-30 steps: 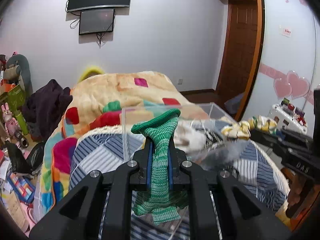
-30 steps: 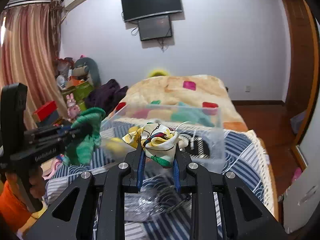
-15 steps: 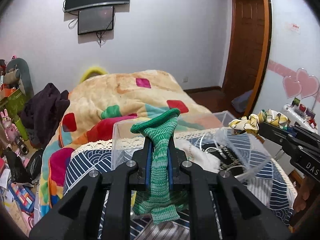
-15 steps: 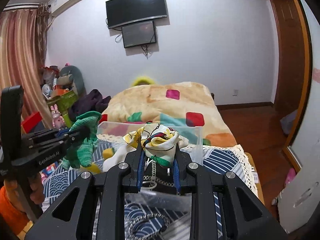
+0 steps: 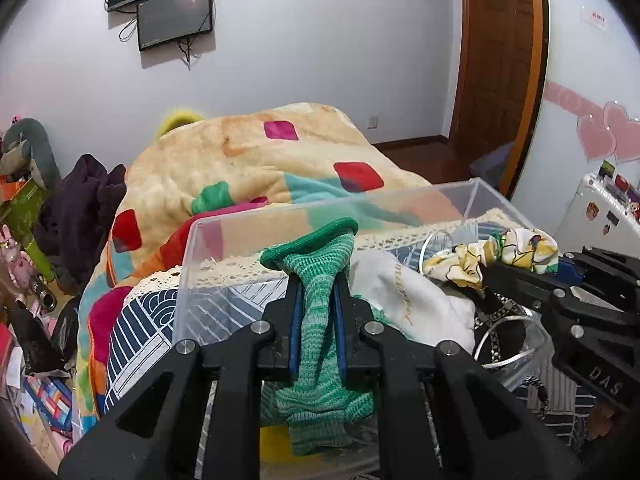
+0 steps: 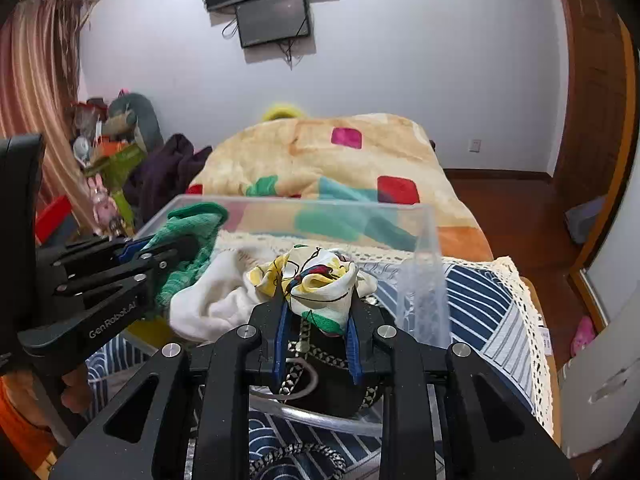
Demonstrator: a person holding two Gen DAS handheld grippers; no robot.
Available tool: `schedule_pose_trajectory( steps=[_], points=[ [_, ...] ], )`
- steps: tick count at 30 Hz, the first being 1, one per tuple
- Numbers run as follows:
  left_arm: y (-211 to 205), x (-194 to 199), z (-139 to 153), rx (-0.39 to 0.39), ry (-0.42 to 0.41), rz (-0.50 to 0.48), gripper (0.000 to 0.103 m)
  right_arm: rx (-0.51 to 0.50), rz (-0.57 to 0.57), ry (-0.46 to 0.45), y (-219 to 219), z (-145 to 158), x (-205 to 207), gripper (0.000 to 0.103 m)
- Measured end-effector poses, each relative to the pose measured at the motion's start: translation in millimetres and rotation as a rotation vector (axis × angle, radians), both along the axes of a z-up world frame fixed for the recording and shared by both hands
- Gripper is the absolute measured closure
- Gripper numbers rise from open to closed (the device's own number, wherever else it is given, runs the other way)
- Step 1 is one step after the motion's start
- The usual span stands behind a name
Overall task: Organize soft objects
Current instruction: 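Drop the green glove into the box with the left tool while the right tool drops the scarf in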
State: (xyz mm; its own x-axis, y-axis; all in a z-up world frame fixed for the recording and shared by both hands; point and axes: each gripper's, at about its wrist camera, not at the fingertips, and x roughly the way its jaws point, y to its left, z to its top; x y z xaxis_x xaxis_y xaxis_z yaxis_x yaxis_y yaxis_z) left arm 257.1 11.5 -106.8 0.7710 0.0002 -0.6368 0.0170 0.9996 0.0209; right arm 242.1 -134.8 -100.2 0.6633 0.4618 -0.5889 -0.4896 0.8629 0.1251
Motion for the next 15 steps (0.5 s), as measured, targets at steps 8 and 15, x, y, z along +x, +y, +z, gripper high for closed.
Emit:
schedule_pose_trajectory(
  steps=[8, 15],
  points=[
    [0, -5, 1, 0.01, 0.008, -0.005, 0.066, -0.07, 0.017, -0.028, 8, 1, -5, 0.071],
    [-1, -24, 9, 0.021, -0.003, -0.031, 0.049, -0.086, 0.014, -0.063, 4, 7, -13, 0.051]
  ],
)
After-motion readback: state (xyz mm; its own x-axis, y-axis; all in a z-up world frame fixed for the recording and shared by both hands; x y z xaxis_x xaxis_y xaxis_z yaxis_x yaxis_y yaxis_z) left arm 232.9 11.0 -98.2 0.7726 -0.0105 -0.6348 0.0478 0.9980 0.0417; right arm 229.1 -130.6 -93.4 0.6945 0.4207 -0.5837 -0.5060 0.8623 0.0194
